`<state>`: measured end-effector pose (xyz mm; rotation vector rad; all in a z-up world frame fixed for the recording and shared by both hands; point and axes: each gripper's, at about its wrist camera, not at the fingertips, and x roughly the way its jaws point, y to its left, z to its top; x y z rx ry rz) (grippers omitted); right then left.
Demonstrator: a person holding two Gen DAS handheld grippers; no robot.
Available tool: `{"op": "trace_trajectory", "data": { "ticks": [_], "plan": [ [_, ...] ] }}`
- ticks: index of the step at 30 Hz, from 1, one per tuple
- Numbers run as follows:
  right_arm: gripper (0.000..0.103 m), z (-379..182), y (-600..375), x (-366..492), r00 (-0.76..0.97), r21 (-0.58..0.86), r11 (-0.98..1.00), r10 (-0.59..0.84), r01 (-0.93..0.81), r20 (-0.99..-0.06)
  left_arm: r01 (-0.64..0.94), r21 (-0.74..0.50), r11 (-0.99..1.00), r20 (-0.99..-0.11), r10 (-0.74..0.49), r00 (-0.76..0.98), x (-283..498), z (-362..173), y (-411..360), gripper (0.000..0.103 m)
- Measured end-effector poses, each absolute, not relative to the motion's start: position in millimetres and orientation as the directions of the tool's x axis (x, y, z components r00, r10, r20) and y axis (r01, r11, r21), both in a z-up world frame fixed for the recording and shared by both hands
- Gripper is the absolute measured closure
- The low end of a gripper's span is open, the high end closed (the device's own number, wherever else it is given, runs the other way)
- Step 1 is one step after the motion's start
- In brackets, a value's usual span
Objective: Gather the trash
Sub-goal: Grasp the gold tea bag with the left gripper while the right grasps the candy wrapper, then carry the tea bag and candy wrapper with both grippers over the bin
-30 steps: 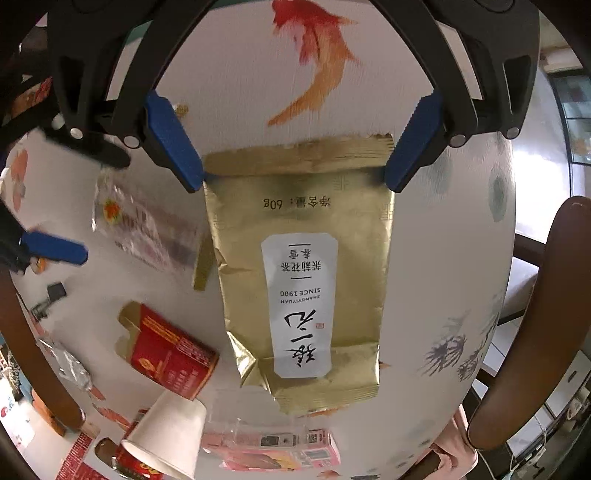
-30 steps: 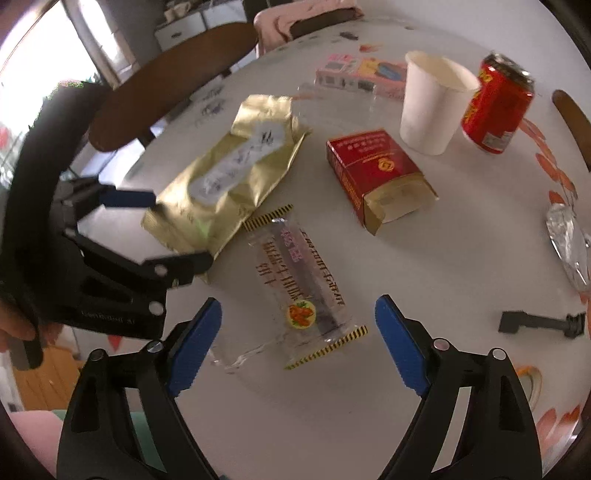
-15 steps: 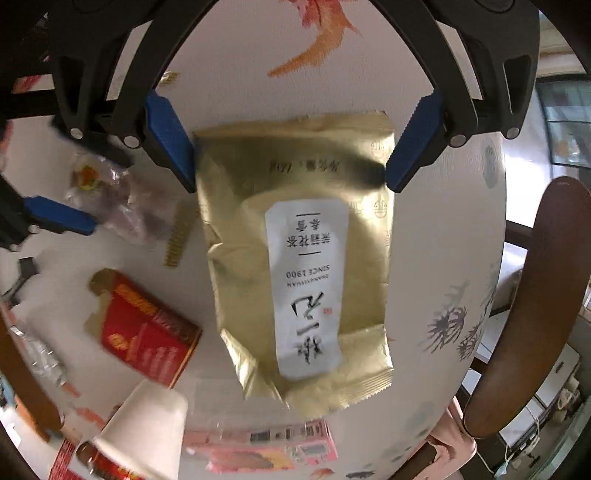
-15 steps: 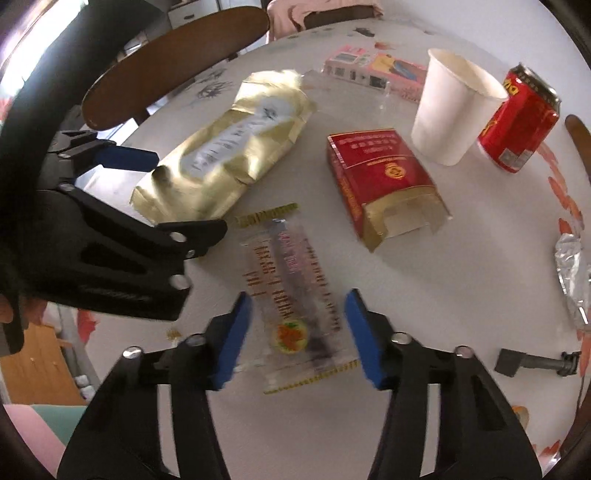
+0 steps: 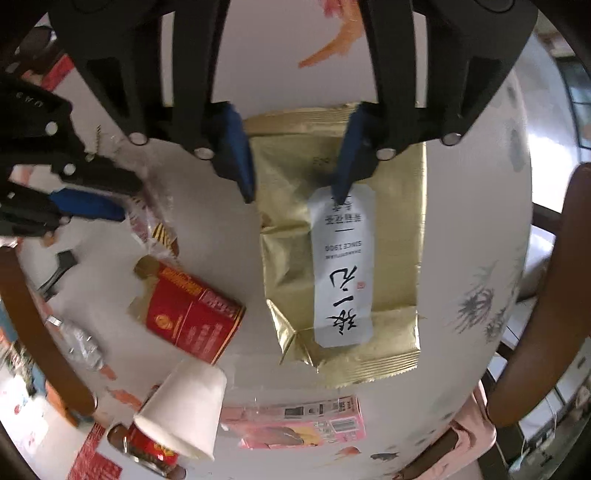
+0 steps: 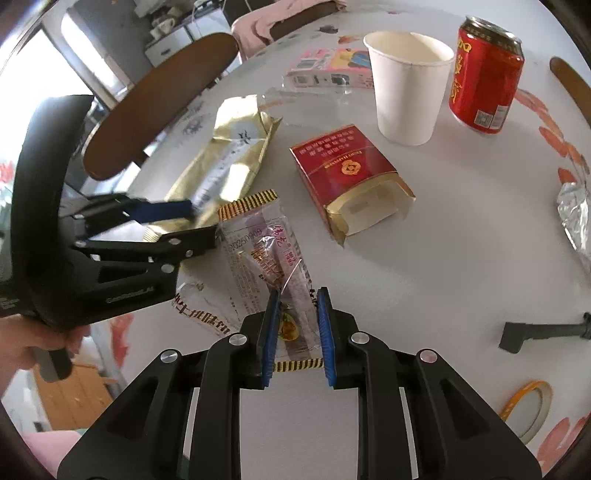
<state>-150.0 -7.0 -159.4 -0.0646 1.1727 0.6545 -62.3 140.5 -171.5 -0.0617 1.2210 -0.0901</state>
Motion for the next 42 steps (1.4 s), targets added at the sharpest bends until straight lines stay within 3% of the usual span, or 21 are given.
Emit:
{"op": "trace_trajectory", "data": {
  "ticks": [4, 14, 32, 42],
  "plan": [
    [0.082, -149, -11, -152, 0.231, 0.313, 0.813, 0.468, -0.490, -0.853, 0.013, -0.193, 0.981, -0.915, -0.185, 0.358, -66, -168, 152, 0.073],
    [0.082, -134, -15, -159, 0.249, 0.316, 0.810, 0.480, -0.493, -0.841, -0.030, -0.282, 0.959, -0.869, -0.242, 0.432, -79, -147, 173, 0.085],
    [0.082, -116, 24, -159, 0.225, 0.332, 0.743, 0.539, -0.581, -0.811, -0.181, -0.326, 0.928, -0.823, -0.184, 0.537, -121, -101, 231, 0.101],
    [0.082, -104, 59, -161, 0.203, 0.329, 0.688, 0.572, -0.647, -0.795, -0.250, -0.348, 0.904, -0.794, -0.143, 0.590, -152, -84, 264, 0.103]
  ]
}}
